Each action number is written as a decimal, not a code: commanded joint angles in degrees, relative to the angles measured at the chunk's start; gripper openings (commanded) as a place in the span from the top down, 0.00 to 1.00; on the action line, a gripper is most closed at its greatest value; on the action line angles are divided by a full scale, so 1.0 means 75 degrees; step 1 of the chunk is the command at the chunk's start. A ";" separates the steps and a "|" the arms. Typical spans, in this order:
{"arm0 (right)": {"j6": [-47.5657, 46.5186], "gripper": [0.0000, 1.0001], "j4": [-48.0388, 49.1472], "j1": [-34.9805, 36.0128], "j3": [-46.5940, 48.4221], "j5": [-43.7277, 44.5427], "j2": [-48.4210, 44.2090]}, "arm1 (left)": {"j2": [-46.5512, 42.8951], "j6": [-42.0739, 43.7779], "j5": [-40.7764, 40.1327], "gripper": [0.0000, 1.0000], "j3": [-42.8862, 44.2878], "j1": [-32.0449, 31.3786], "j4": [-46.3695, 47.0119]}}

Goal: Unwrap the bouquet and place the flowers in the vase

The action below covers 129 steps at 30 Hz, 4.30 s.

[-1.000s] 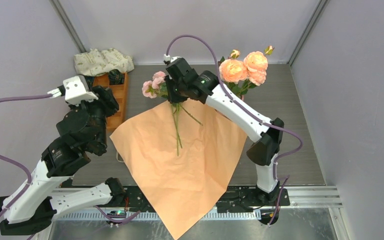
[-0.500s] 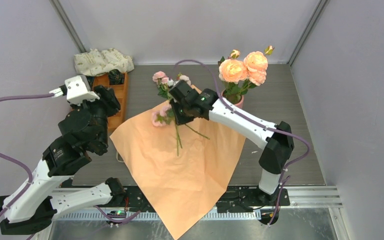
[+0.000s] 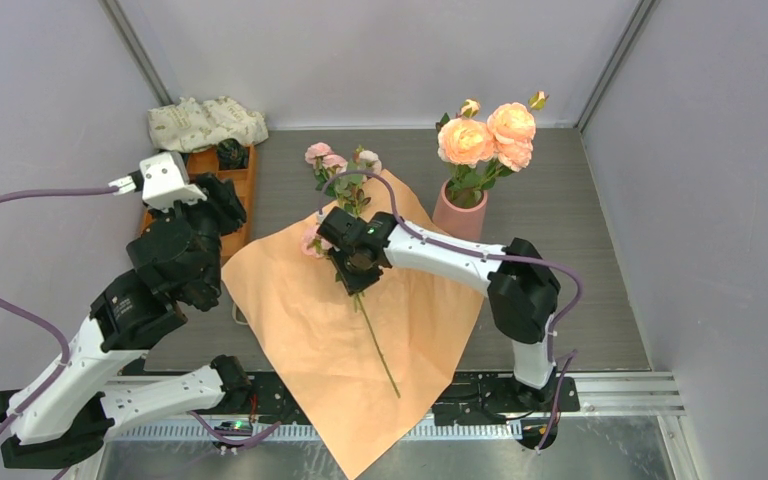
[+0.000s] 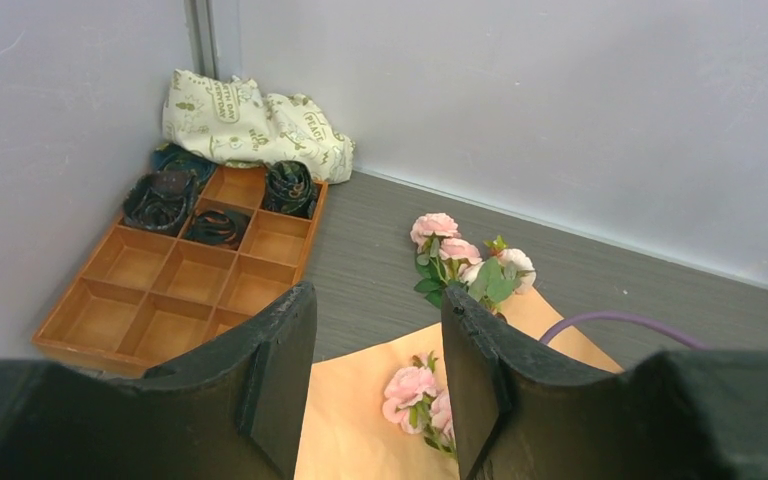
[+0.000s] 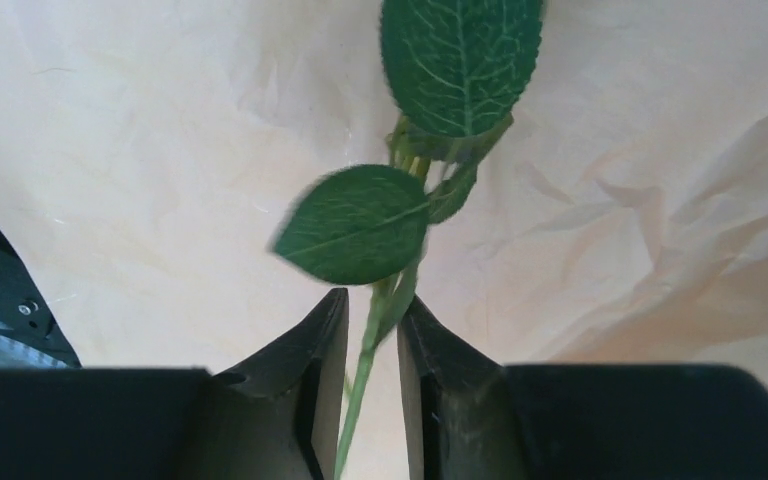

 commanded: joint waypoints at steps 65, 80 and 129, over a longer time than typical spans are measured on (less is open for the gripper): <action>-0.1896 0.99 -0.0436 -0.0187 0.4618 0.3098 -0.2054 | -0.0083 -0.0209 0.0034 0.50 -0.0176 0.0004 0.0126; -0.5806 0.99 0.4361 -0.0157 0.2034 0.5885 -0.5414 | 0.0783 -0.0766 0.0811 0.50 0.0172 0.0013 -0.0004; -0.5445 0.99 0.8032 -0.0585 -0.3625 0.6638 -0.6978 | 0.1782 -0.1506 0.1761 0.50 0.0262 0.0005 -0.0223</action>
